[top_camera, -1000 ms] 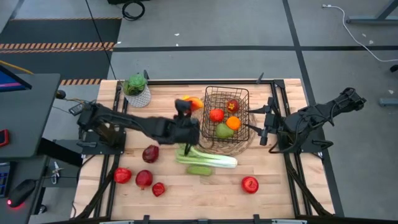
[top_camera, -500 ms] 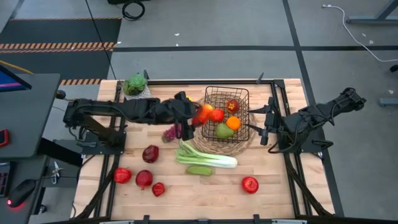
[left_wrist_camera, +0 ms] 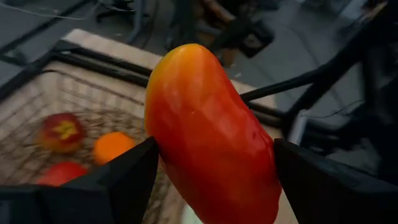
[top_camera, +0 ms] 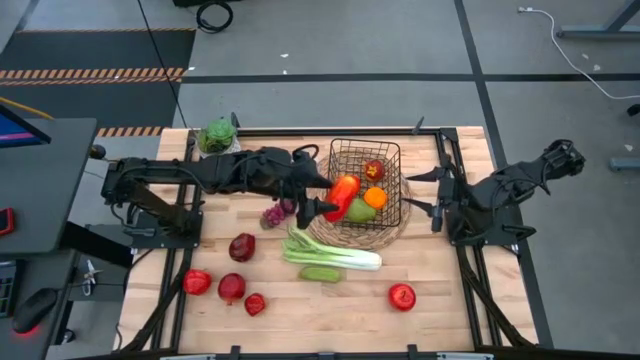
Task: Build produce basket
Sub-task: Put the mango into the wire basket
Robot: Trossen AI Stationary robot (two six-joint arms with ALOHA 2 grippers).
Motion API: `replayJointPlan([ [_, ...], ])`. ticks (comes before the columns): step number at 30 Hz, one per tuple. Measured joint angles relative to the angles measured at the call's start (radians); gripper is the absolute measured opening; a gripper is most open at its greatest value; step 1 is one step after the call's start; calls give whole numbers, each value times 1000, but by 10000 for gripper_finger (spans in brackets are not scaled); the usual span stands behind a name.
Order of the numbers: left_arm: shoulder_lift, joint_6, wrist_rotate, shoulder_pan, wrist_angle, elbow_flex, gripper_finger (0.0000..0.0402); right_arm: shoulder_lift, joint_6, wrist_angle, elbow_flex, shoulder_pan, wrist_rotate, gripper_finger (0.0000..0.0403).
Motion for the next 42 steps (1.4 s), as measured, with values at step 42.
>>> replayJointPlan([
  [42, 27, 911, 15, -22, 24, 0, 309, -62, 18, -35, 0, 41, 0, 247],
])
